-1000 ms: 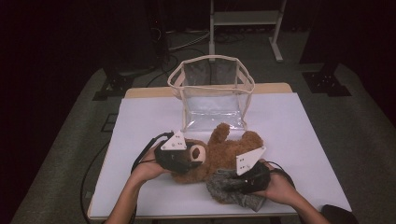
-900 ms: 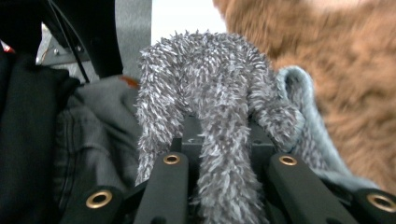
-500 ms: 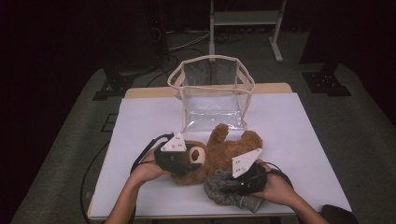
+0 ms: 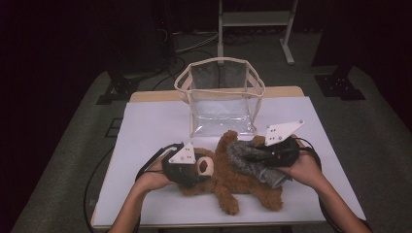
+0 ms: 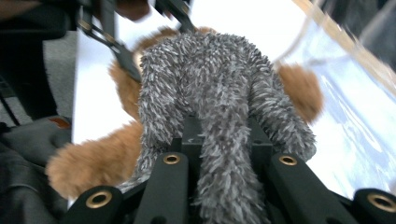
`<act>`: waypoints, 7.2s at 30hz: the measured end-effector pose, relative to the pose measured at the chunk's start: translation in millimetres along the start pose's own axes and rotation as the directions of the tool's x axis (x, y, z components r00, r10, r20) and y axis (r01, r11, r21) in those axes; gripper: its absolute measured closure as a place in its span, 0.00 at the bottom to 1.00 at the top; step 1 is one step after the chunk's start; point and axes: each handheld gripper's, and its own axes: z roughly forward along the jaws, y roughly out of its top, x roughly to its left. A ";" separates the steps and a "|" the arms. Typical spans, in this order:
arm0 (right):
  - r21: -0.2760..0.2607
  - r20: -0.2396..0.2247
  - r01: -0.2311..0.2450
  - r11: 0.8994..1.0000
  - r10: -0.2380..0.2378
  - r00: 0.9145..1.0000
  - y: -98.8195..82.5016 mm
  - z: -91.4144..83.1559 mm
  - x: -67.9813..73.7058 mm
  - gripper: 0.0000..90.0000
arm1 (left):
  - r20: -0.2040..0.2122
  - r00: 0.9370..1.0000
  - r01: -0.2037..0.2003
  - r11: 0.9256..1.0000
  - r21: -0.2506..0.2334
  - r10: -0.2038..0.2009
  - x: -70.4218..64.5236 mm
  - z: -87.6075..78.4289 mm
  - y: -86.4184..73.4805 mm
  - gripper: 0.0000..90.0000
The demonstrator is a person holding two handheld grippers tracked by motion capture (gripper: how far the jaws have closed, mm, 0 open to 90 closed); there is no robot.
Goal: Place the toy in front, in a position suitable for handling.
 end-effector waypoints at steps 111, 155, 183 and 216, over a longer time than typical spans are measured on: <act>0.009 -0.007 -0.199 0.980 0.199 0.980 -65.1 -25.8 -32.3 0.83 | 0.087 0.996 0.024 0.999 -0.047 -0.020 1.3 -11.3 -2.7 0.33; 0.022 -0.015 -0.191 0.981 0.192 0.981 -64.5 -27.3 -30.7 0.83 | 0.074 0.997 0.019 0.999 -0.049 -0.015 -0.3 -9.9 -1.9 0.26; -0.007 -0.130 -0.052 0.999 0.051 0.990 -3.0 18.3 -10.7 0.83 | 0.074 0.997 0.025 0.999 -0.042 -0.022 -0.1 -6.9 0.0 0.26; -0.009 -0.146 -0.066 0.998 0.064 0.987 -8.3 -4.8 4.3 0.83 | 0.020 1.000 0.009 0.999 -0.049 -0.008 0.1 -5.6 4.3 0.27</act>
